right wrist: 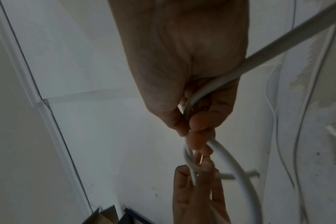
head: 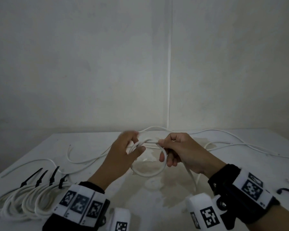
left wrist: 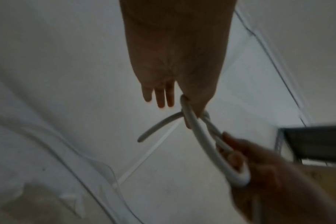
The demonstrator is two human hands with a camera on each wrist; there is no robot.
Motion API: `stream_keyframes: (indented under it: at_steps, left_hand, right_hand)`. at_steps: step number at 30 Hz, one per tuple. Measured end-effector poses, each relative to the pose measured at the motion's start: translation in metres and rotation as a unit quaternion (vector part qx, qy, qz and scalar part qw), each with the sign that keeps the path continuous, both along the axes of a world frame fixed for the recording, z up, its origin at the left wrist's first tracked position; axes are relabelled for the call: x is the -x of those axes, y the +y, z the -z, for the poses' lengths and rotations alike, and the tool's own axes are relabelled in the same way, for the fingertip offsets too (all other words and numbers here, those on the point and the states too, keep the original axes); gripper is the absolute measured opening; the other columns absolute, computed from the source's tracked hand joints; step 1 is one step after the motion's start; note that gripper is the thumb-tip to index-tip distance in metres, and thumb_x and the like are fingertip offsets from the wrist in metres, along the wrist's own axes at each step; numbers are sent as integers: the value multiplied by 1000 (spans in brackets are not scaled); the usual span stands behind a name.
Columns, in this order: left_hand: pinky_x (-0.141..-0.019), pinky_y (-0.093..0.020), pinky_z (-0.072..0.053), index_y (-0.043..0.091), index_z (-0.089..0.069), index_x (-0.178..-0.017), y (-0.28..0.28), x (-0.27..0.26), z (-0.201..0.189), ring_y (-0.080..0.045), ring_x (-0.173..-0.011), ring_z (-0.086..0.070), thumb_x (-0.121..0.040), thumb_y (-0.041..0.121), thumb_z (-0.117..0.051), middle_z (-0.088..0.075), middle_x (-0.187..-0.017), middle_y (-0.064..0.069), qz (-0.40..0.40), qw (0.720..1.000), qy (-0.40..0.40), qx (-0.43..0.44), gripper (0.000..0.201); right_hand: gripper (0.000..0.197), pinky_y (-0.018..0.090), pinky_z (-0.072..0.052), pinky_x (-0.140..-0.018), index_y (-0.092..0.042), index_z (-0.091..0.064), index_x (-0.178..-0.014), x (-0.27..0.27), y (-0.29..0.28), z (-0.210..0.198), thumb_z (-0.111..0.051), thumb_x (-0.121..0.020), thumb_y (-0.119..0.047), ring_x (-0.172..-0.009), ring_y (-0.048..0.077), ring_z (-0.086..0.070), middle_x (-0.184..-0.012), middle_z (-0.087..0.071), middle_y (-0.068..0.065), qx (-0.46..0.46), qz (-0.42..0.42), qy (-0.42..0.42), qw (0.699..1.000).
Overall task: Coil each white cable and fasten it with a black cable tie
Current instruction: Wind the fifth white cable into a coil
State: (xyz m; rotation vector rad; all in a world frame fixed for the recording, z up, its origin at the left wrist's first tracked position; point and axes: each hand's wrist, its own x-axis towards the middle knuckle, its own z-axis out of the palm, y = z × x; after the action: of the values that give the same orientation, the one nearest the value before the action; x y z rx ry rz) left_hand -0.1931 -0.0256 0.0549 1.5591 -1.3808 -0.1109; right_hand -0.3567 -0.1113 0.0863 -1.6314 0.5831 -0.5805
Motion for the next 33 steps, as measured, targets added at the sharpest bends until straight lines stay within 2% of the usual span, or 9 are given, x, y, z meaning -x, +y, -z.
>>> stream_keyframes:
  at_steps: [2, 4, 13, 16, 19, 21, 24, 29, 33]
  left_hand:
    - [-61, -18, -46, 10, -48, -77, 4, 8, -3, -8, -69, -60, -88, 10, -57, -65, -78, 5, 65, 989, 130, -39, 14]
    - [-52, -14, -40, 13, -44, -77, 7, 14, -5, -5, -53, -50, -93, 13, -50, -57, -65, 5, 76, 983, 155, -66, 17]
    - [-54, -24, -31, 24, -33, -69, 20, 7, -3, -6, -56, -45, -97, 44, -27, -42, -56, 2, 38, 977, -171, -121, 34]
    - [-50, -21, -29, 31, -26, -67, 23, 3, -1, -5, -54, -45, -81, 60, -12, -35, -52, 3, 32, 964, -235, -124, 36]
    - [-53, -19, -30, 30, -38, -64, 24, 4, 1, -5, -52, -44, -79, 61, -18, -49, -53, 8, 64, 985, -115, -107, 39]
    - [-57, -16, -33, 23, -52, -67, 22, 8, -3, 0, -53, -44, -93, 45, -31, -57, -59, 16, 100, 988, 14, -119, 39]
    - [-57, -13, -39, 14, -62, -82, 21, 6, -9, 3, -60, -51, -99, 20, -34, -67, -71, 10, 166, 962, 141, -165, 33]
    - [-71, -16, -52, 5, -59, -84, 22, 10, -14, -6, -73, -65, -95, 17, -33, -73, -78, 0, 209, 918, 309, -135, 32]
    - [-75, -28, -56, 2, -53, -83, 17, 18, -13, -16, -63, -67, -95, 21, -32, -61, -57, -1, 197, 887, 411, -77, 30]
  right_hand:
    - [23, 18, -39, -38, -7, -51, -72, 1, -1, 0, -53, -92, -17, -37, 12, -52, -63, -65, 14, 15, 2, 3, 1000]
    - [23, 18, -39, -39, -7, -51, -73, 0, -2, 0, -54, -92, -19, -39, 12, -52, -64, -66, 13, 35, 4, 8, 999]
    - [17, 18, -37, -43, -6, -57, -78, 2, -8, -3, -57, -90, -18, -40, 9, -47, -60, -66, 3, 162, 21, 53, 985]
    - [17, 16, -36, -44, -8, -58, -75, 1, -8, -2, -58, -89, -17, -38, 7, -44, -57, -64, 0, 180, 14, 51, 982]
    - [17, 17, -38, -45, -8, -60, -73, -1, -10, 1, -60, -88, -15, -38, 8, -43, -54, -63, -1, 175, 30, 24, 984]
    - [17, 18, -39, -45, -8, -61, -72, -2, -12, 4, -61, -87, -14, -40, 8, -44, -54, -64, -1, 176, 47, 15, 983]
    - [17, 17, -40, -45, -9, -61, -71, -1, -14, 4, -61, -87, -14, -40, 8, -44, -53, -64, -2, 178, 55, 3, 983]
    - [16, 15, -39, -44, -7, -60, -73, -1, -19, 1, -61, -87, -16, -38, 6, -43, -54, -64, -3, 175, 68, -24, 982]
    - [18, 17, -39, -44, -2, -61, -79, -4, -20, 1, -60, -88, -18, -39, 9, -43, -58, -66, -2, 172, 76, -30, 982]
